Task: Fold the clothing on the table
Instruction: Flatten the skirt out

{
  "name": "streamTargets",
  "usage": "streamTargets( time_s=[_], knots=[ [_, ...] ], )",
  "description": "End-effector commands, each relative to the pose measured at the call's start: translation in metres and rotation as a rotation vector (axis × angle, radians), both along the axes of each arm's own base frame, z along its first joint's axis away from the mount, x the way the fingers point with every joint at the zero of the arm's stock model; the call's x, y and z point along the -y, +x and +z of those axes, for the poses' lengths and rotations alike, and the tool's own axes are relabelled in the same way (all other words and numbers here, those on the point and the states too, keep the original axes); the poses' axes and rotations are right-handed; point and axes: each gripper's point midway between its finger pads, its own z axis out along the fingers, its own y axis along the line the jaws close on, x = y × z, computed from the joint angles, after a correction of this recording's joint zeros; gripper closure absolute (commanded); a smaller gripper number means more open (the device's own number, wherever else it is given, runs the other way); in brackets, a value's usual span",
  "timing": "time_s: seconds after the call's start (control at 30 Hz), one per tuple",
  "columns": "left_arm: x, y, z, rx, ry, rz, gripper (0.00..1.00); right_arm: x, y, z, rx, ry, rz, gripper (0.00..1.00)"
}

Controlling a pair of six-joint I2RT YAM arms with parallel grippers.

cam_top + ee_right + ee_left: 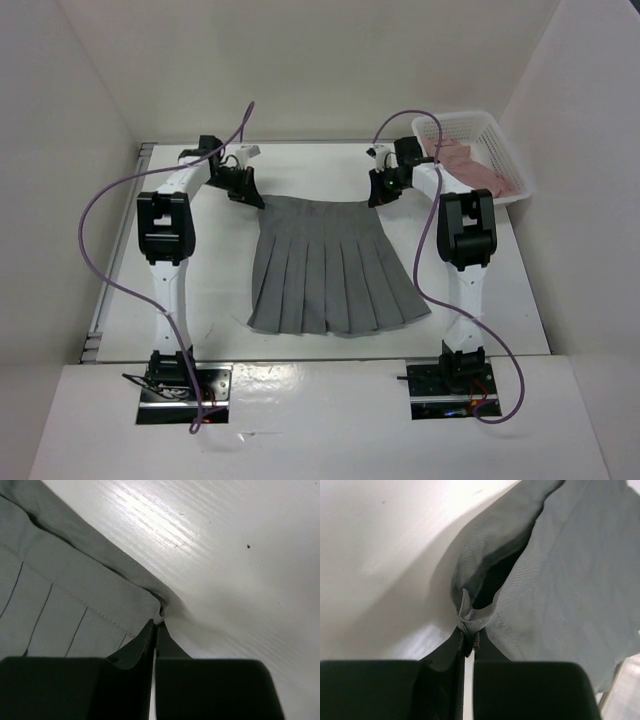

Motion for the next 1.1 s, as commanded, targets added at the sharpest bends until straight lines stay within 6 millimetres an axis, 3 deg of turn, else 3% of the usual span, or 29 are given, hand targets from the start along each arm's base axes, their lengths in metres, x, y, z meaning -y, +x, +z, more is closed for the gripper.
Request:
streamTargets(
  time_s=[0.0,0.03,0.07,0.13,0.17,0.2,0.23,0.27,0.3,0.33,0.37,0.47,0.57,0.6,0.8,0.93,1.07],
  knots=[
    [0.002,0.008,0.087,0.184,-0.010,-0.028,1.00,-0.007,0.009,0.084,0.148,0.029,0.013,1.00],
    [0.002,0.008,0.098,0.203,-0.010,-0.028,1.00,-0.007,0.005,0.094,0.152,0.037,0.018,1.00],
    [0.001,0.007,0.117,0.246,0.002,-0.023,1.00,-0.014,0.001,0.119,0.200,0.053,0.036,1.00],
    [0.001,0.001,0.140,0.277,0.002,-0.023,1.00,-0.016,-0.002,0.148,0.248,0.057,0.018,1.00],
    [0.001,-0.004,0.163,0.318,0.002,-0.023,1.00,-0.013,-0.009,0.173,0.290,0.066,-0.013,1.00],
    [-0.001,-0.008,0.174,0.344,0.019,-0.025,1.00,-0.018,-0.014,0.186,0.321,0.073,-0.001,1.00],
    [0.002,-0.014,0.199,0.408,0.033,-0.034,1.00,-0.020,-0.019,0.202,0.350,0.089,0.009,1.00],
    [0.002,-0.019,0.209,0.428,0.033,-0.034,1.00,-0.024,-0.030,0.224,0.385,0.098,0.022,1.00],
    [0.001,-0.025,0.214,0.435,0.043,-0.029,1.00,-0.027,-0.035,0.235,0.408,0.104,0.031,1.00],
    [0.000,-0.035,0.235,0.480,0.043,-0.028,1.00,-0.029,-0.044,0.243,0.403,0.119,0.047,1.00],
    [0.000,-0.041,0.245,0.499,0.043,-0.027,1.00,-0.028,-0.050,0.261,0.442,0.127,0.048,1.00],
    [-0.003,-0.061,0.279,0.599,0.057,-0.006,1.00,-0.029,-0.066,0.290,0.490,0.153,0.069,1.00],
    [-0.008,-0.084,0.306,0.681,0.076,0.047,1.00,-0.029,-0.078,0.302,0.500,0.173,0.070,1.00],
    [-0.012,-0.096,0.325,0.734,0.093,0.075,1.00,-0.028,-0.084,0.308,0.513,0.175,0.071,1.00],
    [-0.026,-0.135,0.358,0.847,0.142,0.176,1.00,-0.033,-0.103,0.323,0.521,0.209,0.094,1.00],
    [-0.033,-0.158,0.372,0.895,0.167,0.223,1.00,-0.037,-0.122,0.346,0.562,0.243,0.114,1.00],
    [-0.045,-0.193,0.399,1.002,0.201,0.291,1.00,-0.038,-0.144,0.365,0.592,0.264,0.141,1.00]
  ],
)
